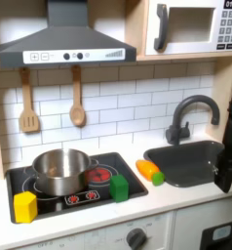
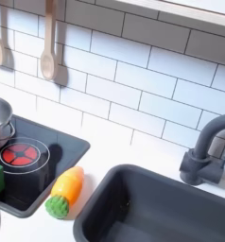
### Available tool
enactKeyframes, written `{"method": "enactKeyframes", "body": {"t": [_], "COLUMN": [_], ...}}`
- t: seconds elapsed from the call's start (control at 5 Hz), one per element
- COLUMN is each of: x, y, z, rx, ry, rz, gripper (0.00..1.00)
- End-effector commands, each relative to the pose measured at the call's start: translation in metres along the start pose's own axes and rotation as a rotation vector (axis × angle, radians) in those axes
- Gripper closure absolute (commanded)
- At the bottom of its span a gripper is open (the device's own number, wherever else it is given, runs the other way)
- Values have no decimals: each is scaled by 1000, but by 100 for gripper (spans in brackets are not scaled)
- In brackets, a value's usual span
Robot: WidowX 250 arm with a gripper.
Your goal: Slide pot right
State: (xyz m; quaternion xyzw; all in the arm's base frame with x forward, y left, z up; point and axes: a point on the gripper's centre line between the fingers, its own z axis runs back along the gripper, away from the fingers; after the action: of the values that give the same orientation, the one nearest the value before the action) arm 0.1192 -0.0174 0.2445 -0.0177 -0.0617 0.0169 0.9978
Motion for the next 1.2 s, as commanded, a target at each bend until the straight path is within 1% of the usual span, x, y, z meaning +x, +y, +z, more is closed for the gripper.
{"method": "enactKeyframes", "body": {"t": [0.0, 0.2, 0.4, 0.6, 0.8, 1.0], "x": [0, 13, 23, 33, 44, 55], "y": [0, 15, 28, 39, 48, 57], "z": [0, 1, 0, 0, 1, -1], "rx": [0, 13, 31, 35, 48, 45], "ry": [0, -12, -20, -31, -47, -52], "rz": [0, 6, 19, 26, 28, 45], "gripper": [0, 0, 0, 0, 0, 0]}}
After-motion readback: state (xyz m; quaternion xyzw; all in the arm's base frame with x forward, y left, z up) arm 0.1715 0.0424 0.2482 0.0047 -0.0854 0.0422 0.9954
